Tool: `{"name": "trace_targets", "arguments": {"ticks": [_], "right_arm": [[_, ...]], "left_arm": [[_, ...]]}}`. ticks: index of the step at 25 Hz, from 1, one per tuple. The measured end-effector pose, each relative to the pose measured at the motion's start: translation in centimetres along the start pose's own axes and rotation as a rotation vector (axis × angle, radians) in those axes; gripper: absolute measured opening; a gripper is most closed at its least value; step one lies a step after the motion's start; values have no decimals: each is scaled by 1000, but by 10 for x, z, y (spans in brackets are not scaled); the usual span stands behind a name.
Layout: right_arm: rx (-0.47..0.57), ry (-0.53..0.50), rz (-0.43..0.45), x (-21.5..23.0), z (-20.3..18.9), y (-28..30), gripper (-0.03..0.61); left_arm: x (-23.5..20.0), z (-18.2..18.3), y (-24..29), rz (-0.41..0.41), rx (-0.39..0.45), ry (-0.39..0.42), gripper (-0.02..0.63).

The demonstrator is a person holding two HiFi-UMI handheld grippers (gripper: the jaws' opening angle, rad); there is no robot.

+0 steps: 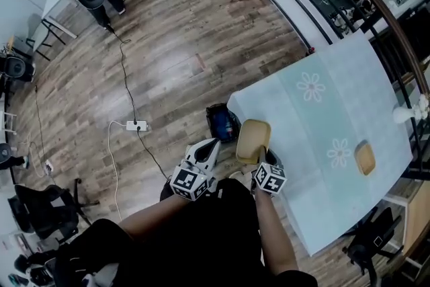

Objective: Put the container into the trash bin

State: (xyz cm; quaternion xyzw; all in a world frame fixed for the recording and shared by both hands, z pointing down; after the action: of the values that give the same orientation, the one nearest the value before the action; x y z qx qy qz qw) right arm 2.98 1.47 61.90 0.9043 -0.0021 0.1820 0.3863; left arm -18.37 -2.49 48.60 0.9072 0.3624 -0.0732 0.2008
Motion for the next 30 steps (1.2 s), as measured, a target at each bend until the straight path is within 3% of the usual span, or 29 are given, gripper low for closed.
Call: {"name": "trace_targets", "arguments": {"ticks": [9,16,24,27,30], "right_arm": [[-42,-121,5,-103,7,58,38],[-81,-177,-38,-161,-2,101,38],[-183,-304,8,-155,-33,164,38],[-217,-387,66,-146,-41,195,38],[-252,-402,78,-127,-54,224,38]], "left_arm": [[-108,5,-27,-5,8,-67,14],[-175,-5,-46,-88,-40,-97,14],[-215,-34,-30,-89,-103,-89,14],[-220,-48,-19,-50,-107,-121,14],[-219,-62,-8,1,-115,-153,14]]}}
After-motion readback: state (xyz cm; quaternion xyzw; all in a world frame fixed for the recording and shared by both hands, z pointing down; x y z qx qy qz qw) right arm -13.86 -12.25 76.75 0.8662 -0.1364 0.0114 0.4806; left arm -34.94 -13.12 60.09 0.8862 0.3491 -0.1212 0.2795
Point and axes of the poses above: the fingertips, and each gripper's own axes: y forward along the fingers, x to its right, z out of its top, the point moved 5 cm from there along -y, backward along the fingers, and after that the axes turned 2 degrees about -x, right-handed, at the moved point
